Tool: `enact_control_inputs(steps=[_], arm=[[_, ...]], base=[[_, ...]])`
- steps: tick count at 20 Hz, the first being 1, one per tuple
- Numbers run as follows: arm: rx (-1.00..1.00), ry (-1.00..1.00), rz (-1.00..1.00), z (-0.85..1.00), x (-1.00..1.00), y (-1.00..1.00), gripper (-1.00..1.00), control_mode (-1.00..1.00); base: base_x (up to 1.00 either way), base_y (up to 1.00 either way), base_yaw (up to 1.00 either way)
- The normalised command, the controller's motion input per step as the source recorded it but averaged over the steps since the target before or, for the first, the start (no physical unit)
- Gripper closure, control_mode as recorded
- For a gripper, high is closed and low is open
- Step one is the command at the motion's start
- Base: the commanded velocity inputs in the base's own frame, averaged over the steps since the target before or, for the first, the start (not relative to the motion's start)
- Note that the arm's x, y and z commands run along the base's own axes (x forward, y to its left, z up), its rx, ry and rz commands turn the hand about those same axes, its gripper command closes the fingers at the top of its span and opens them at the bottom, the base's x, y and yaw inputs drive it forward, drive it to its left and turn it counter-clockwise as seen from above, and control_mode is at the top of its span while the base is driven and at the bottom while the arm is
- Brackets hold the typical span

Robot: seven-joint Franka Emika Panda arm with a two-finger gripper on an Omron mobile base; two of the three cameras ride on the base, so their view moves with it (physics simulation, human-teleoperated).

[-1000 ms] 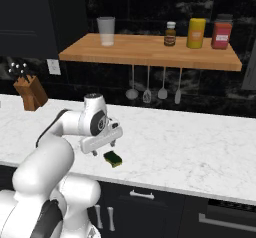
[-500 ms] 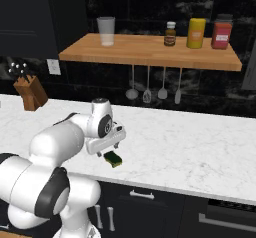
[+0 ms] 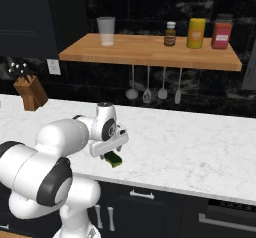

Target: Pick up the sponge from the counter and clean the cutting board by briefly scrubbing or pressing down on the cutting board. Once finished, release the sponge.

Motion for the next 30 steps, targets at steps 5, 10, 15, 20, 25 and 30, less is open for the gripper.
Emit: enact_control_inputs(steps=[5,10,15,20,25,30], arm=[[0.00,-0.03,0.00,-0.22,0.00,-0.01,-1.00,-1.00],[0.00,-0.04,0.00,-0.23,0.00,0.00,-1.00,-1.00],[0.00,-0.02,0.00,-0.20,0.02,-0.02,-1.00,-1.00],[0.00,-0.01,0.00,-0.07,0.18,-0.01,-1.00,-1.00],[0.00,0.00,0.00,-0.17,0.01,0.00,1.00,-1.00],[0.00,-0.02,0.00,-0.16,0.00,-0.07,1.00,-1.00]], base=[[0.00,0.00,0.00],[0.00,0.00,0.00],[0.00,0.00,0.00],[0.00,0.00,0.00],[0.00,0.00,0.00],[0.00,0.00,0.00]])
